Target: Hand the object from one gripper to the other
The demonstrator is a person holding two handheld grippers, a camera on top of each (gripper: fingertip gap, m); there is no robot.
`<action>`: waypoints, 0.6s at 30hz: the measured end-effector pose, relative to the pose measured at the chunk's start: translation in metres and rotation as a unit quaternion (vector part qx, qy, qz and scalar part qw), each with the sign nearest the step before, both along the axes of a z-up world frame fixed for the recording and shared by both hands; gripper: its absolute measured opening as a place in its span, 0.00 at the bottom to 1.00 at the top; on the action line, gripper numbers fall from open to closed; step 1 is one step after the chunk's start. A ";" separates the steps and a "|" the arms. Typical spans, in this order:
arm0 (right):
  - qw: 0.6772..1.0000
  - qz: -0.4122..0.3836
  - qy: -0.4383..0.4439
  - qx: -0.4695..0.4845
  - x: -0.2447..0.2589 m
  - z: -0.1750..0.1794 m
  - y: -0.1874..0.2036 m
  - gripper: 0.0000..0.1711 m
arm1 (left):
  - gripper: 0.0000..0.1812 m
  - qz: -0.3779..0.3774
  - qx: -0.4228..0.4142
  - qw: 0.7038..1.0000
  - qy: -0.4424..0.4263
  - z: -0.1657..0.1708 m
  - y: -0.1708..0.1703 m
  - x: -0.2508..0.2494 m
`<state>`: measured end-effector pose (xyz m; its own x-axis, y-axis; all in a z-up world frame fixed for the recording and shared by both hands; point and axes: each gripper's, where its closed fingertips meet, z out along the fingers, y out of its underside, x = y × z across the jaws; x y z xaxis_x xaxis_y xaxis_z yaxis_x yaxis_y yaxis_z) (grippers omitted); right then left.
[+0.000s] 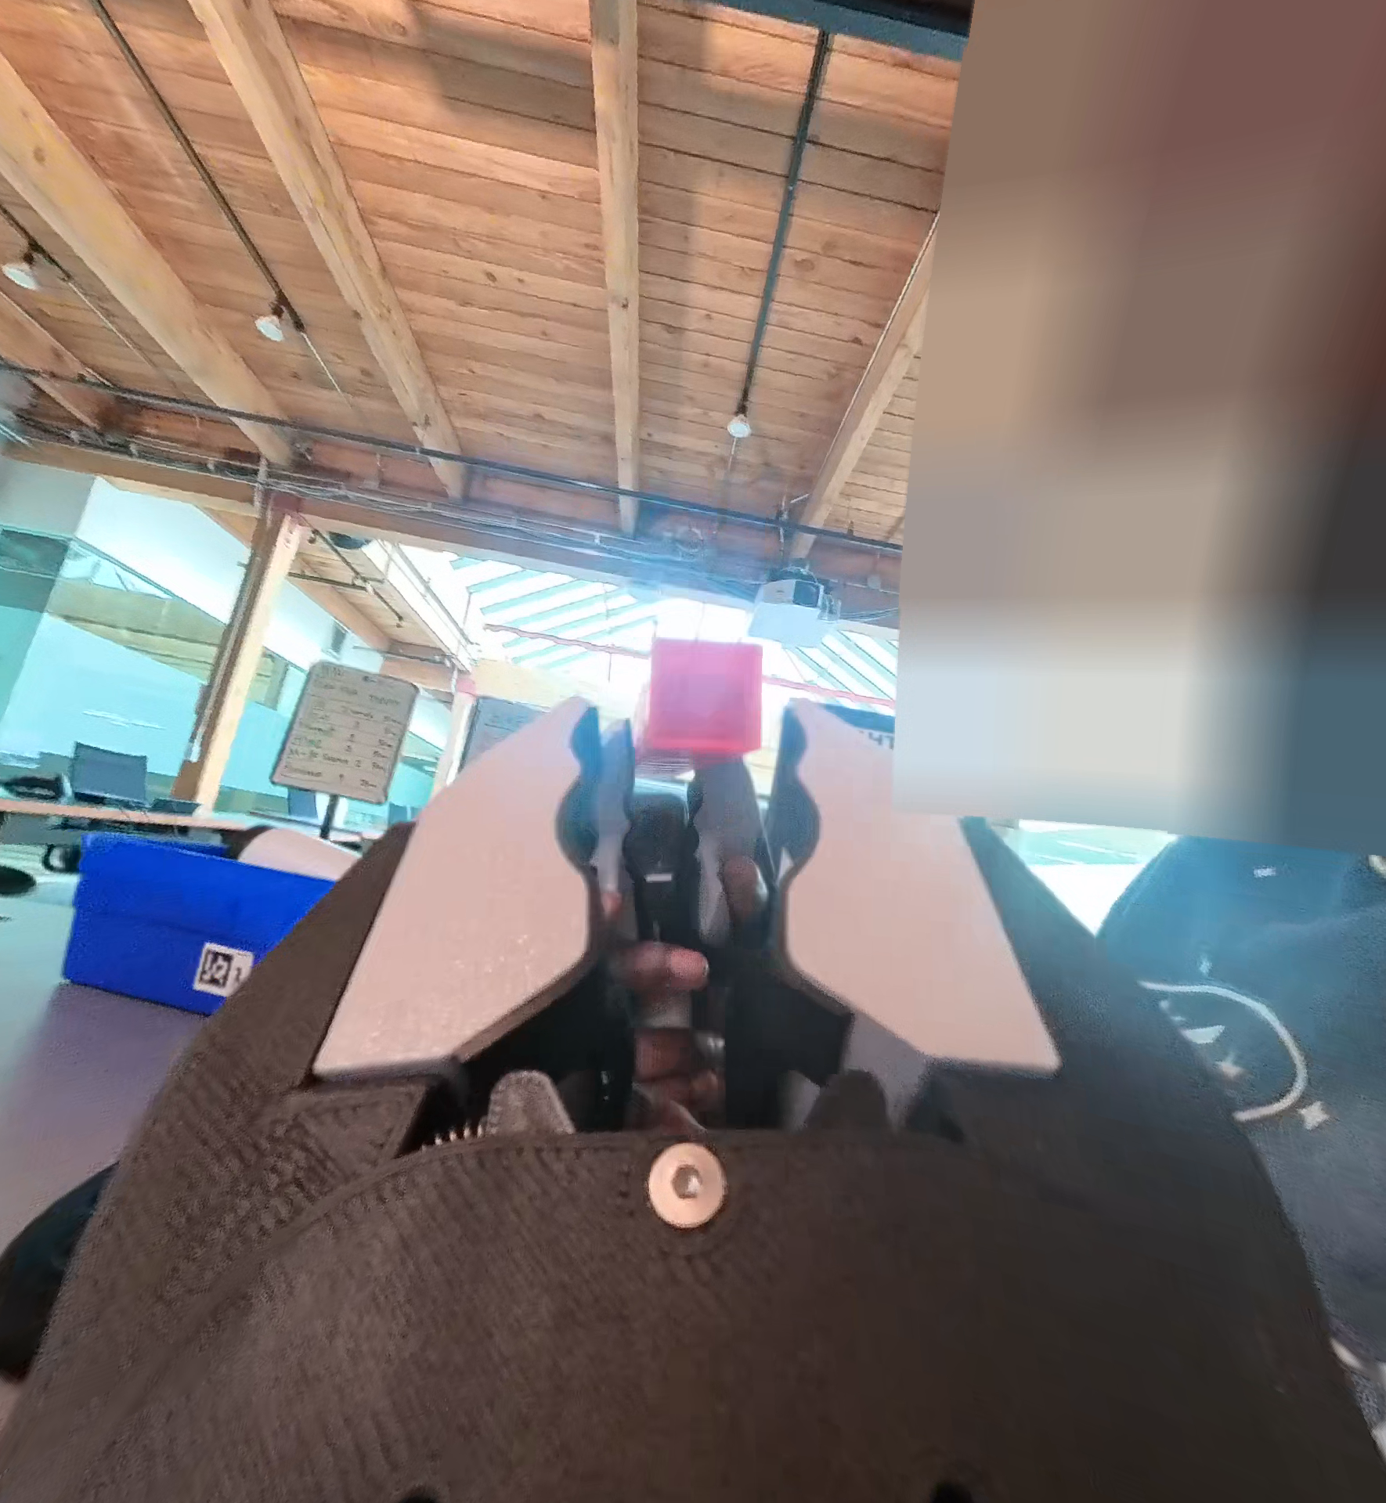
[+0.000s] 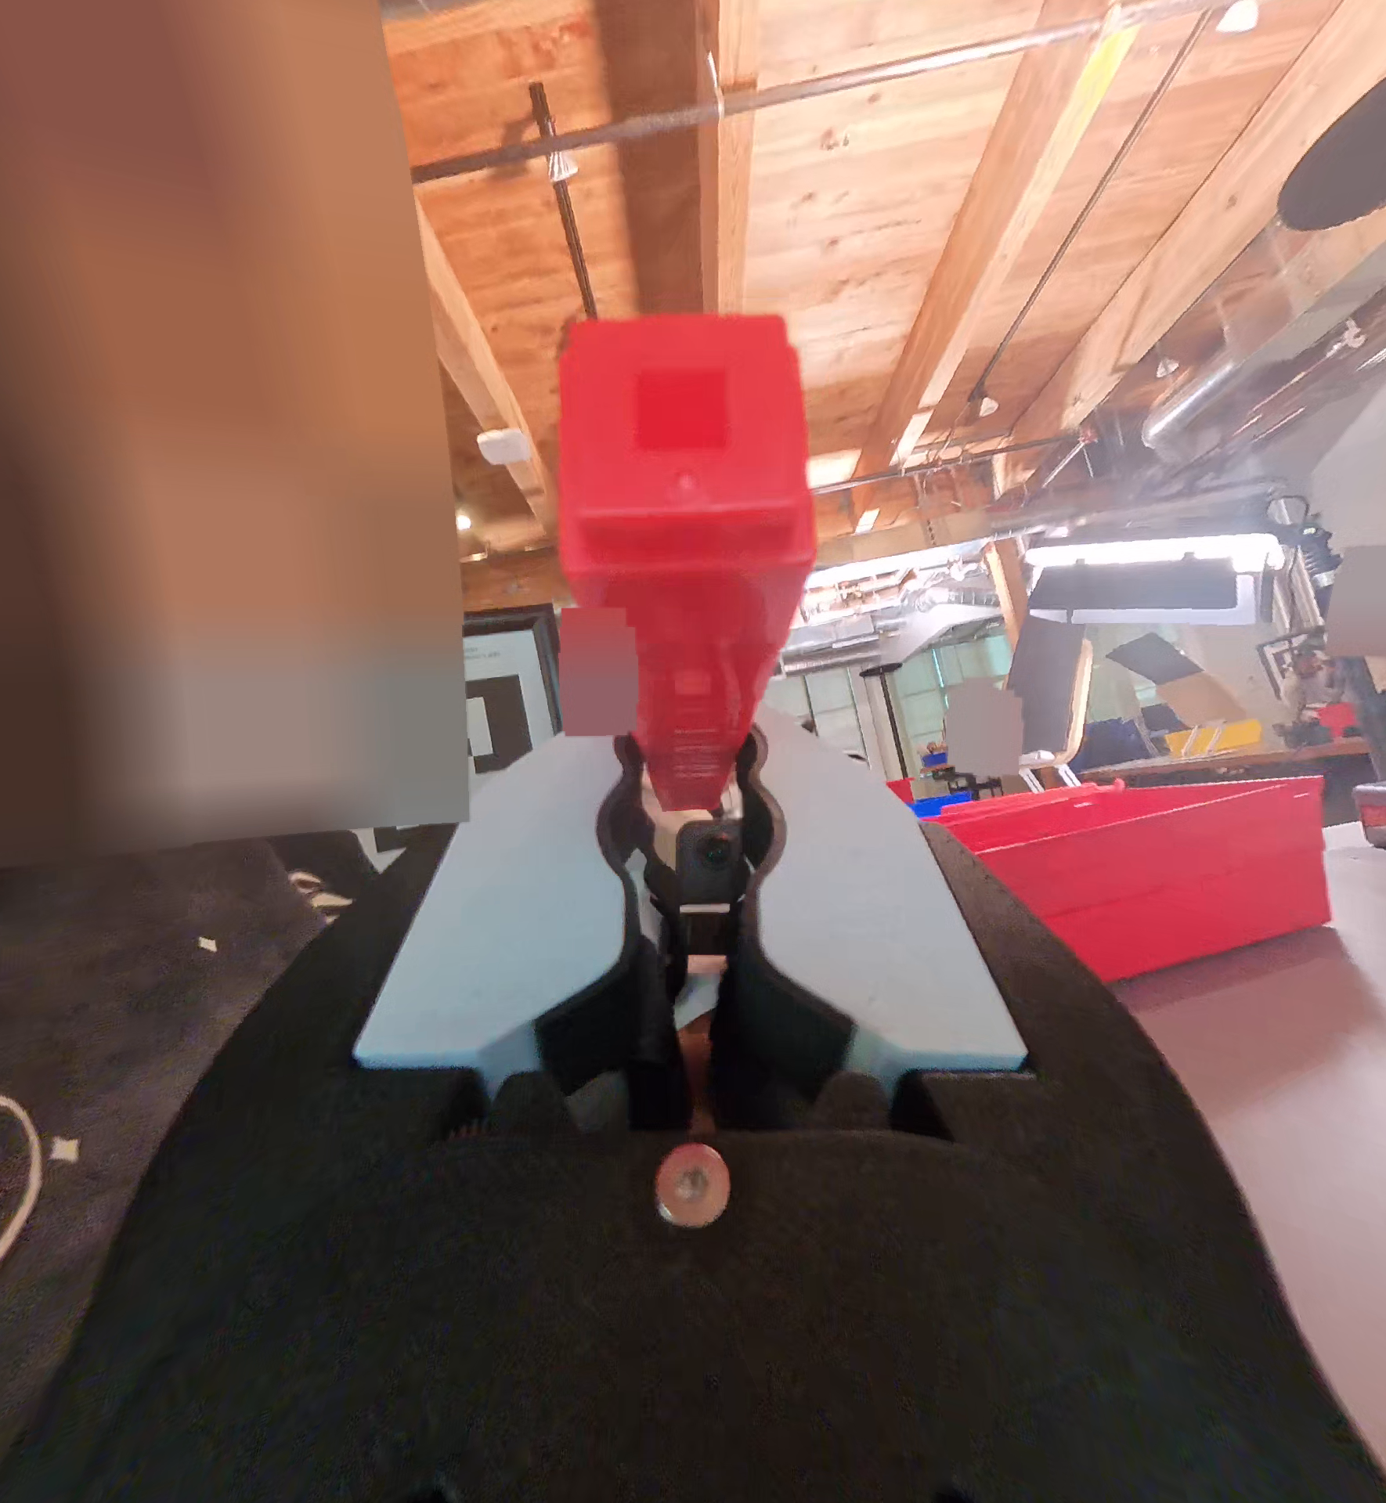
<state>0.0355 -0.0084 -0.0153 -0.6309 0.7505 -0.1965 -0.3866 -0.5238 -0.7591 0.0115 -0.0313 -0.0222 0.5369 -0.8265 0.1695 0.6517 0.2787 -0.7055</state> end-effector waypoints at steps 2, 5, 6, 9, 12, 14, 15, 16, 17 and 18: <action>0.999 0.001 -0.033 0.038 0.002 -0.001 0.007 0.13 | 0.28 -0.021 -0.030 0.999 0.034 -0.005 0.002 -0.006; 0.992 -0.007 -0.082 0.097 0.004 -0.006 0.012 0.13 | 0.30 -0.046 -0.085 0.988 0.124 -0.022 0.003 -0.001; 0.989 -0.007 -0.099 0.113 0.004 -0.010 0.012 0.13 | 0.30 -0.049 -0.095 0.983 0.153 -0.027 0.002 0.002; 0.978 0.003 -0.140 0.157 0.001 -0.022 0.005 0.13 | 0.27 -0.023 -0.100 0.970 0.221 -0.040 0.004 0.010; 0.972 0.007 -0.147 0.181 0.001 -0.025 -0.003 0.13 | 0.12 -0.005 -0.114 0.951 0.288 -0.057 0.009 0.018; 0.976 -0.005 -0.130 0.177 0.000 -0.020 -0.005 0.13 | 0.12 -0.006 -0.125 0.947 0.295 -0.063 0.012 0.022; 0.980 -0.018 -0.115 0.160 -0.002 -0.015 -0.005 0.13 | 0.12 -0.004 -0.116 0.955 0.273 -0.059 0.013 0.025; 0.984 -0.029 -0.104 0.144 -0.004 -0.012 -0.006 0.15 | 0.12 -0.007 -0.101 0.965 0.243 -0.054 0.013 0.027; 0.984 -0.032 -0.102 0.145 -0.007 -0.014 -0.010 0.18 | 0.12 -0.012 -0.090 0.974 0.210 -0.049 0.013 0.028; 0.981 -0.029 -0.113 0.158 -0.011 -0.020 -0.016 0.17 | 0.12 -0.019 -0.085 0.980 0.179 -0.046 0.014 0.030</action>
<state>0.0245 -0.0243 -0.0353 -0.5529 0.8296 -0.0785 -0.2127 -0.2315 -0.9493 0.0415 -0.0170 -0.0684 0.5566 -0.8230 0.1135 0.3619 0.1172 -0.9248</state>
